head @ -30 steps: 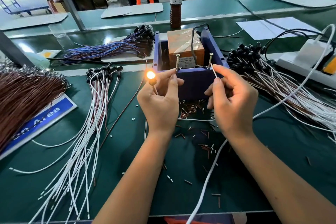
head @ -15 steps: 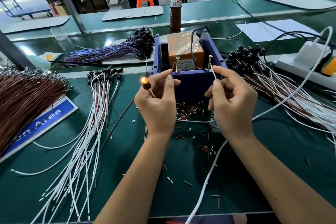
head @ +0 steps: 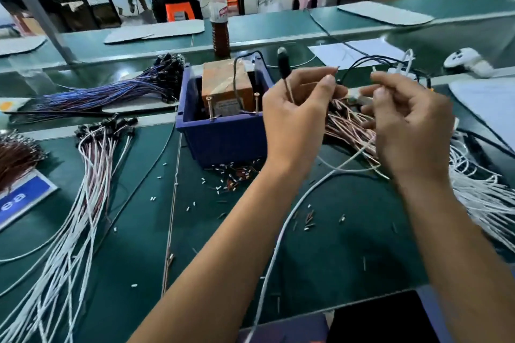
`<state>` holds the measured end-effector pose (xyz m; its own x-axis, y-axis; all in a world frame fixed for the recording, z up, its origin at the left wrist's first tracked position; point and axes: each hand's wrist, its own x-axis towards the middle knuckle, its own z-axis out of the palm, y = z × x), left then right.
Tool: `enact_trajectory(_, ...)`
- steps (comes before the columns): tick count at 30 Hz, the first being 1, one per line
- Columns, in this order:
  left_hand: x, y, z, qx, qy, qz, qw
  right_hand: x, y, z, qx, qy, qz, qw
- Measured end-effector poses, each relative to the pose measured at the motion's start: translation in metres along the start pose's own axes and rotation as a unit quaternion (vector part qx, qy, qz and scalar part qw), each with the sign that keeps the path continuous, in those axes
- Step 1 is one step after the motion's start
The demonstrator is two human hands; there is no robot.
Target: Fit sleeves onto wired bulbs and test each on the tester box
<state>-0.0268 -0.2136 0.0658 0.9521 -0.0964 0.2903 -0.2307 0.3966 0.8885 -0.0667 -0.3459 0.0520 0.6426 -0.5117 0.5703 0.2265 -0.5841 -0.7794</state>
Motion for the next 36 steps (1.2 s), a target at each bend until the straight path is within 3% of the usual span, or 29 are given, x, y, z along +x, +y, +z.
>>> enact_trajectory(4, 0.008, -0.021, 0.06, -0.001, -0.043, -0.134, 0.99, 0.028, 0.012, -0.064, -0.171, 0.049, 0.092, 0.98)
enact_trajectory(8, 0.005, -0.042, 0.107, -0.03, -0.051, -0.258, 0.964, 0.022, 0.009, -0.086, -0.361, 0.041, 0.013, 0.932)
enact_trajectory(12, 0.009, -0.052, 0.137, -0.116, -0.03, -0.304, 0.945, 0.015, 0.019, -0.082, -0.291, -0.101, -0.021, 0.951)
enact_trajectory(15, 0.006, -0.053, 0.145, -0.107, -0.033, -0.31, 0.944, 0.013, 0.029, -0.082, -0.245, -0.113, 0.005, 0.963)
enact_trajectory(18, 0.002, -0.058, 0.142, -0.028, -0.064, -0.244, 0.967, 0.016, 0.045, -0.085, -0.241, -0.096, 0.023, 0.965)
enact_trajectory(20, 0.003, -0.068, 0.128, 0.146, -0.102, -0.132, 0.975, 0.02, 0.055, -0.088, -0.247, -0.078, 0.049, 0.965)
enact_trajectory(23, 0.003, -0.081, 0.104, 0.453, -0.117, -0.022, 0.883, 0.025, 0.069, -0.089, -0.282, -0.058, 0.111, 0.951)
enact_trajectory(25, 0.002, -0.086, 0.092, 0.547, -0.117, -0.014, 0.829, 0.028, 0.077, -0.086, -0.306, -0.068, 0.145, 0.938)
enact_trajectory(27, 0.004, -0.087, 0.084, 0.569, -0.098, 0.02, 0.816, 0.03, 0.081, -0.08, -0.33, -0.094, 0.164, 0.925)
enact_trajectory(32, 0.014, -0.068, 0.077, 0.396, -0.002, 0.115, 0.911, 0.038, 0.076, -0.039, -0.374, -0.107, 0.097, 0.916)
enact_trajectory(36, 0.011, -0.058, 0.085, 0.364, 0.009, 0.174, 0.915, 0.049, 0.076, 0.011, -0.388, -0.102, 0.035, 0.915)
